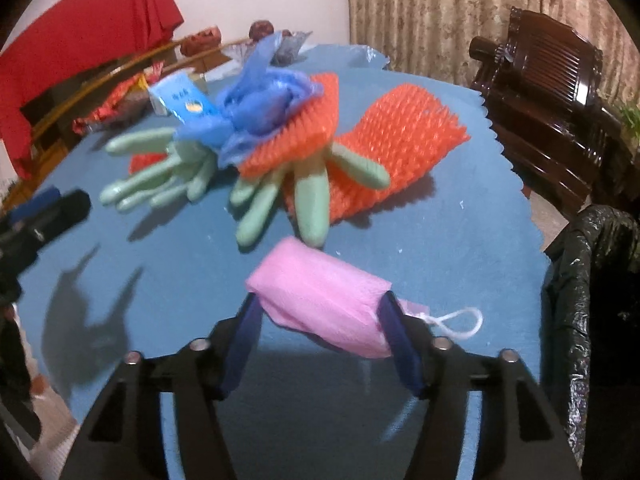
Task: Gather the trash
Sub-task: 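Grasp the pink mask with the right tool and lift it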
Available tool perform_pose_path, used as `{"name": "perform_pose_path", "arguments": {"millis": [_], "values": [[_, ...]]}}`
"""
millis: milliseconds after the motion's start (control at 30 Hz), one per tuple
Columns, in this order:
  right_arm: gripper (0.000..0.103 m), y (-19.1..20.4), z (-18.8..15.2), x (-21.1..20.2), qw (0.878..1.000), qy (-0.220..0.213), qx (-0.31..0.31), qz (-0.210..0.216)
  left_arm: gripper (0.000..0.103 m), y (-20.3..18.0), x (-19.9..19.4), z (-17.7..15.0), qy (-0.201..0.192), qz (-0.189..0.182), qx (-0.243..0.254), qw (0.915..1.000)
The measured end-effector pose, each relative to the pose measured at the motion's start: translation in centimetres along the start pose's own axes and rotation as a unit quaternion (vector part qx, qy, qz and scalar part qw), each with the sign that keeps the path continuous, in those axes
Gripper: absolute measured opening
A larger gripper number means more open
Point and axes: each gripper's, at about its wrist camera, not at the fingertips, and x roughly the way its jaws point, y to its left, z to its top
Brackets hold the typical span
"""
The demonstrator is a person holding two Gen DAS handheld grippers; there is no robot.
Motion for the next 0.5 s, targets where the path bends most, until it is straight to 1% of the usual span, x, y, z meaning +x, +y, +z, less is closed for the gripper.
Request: {"name": "perform_pose_path", "arguments": {"millis": [33, 67, 133, 200, 267, 500], "values": [[0.041, -0.2, 0.0, -0.1, 1.000, -0.001, 0.002, 0.002, 0.091, 0.0, 0.0, 0.0, 0.000, -0.001, 0.001, 1.0000], [0.038, -0.4, 0.0, -0.1, 1.000, -0.001, 0.006, 0.007, 0.091, -0.1, 0.1, 0.1, 0.000, -0.002, 0.001, 1.0000], [0.024, -0.8, 0.1, -0.4, 1.000, -0.003, 0.009, 0.016, 0.091, -0.3, 0.2, 0.2, 0.000, -0.003, 0.002, 1.0000], [0.020, -0.9, 0.2, -0.9, 1.000, -0.009, 0.010, 0.019, 0.091, -0.6, 0.2, 0.3, 0.000, -0.005, 0.002, 1.0000], [0.018, -1.2, 0.5, -1.8, 0.999, -0.021, 0.014, 0.025, 0.090, -1.0, 0.2, 0.5, -0.002, -0.009, 0.003, 0.9999], [0.018, -2.4, 2.5, -5.7, 0.997, -0.055, 0.023, 0.041, 0.090, -2.8, -0.1, 1.9, -0.018, -0.031, 0.017, 0.9992]]}}
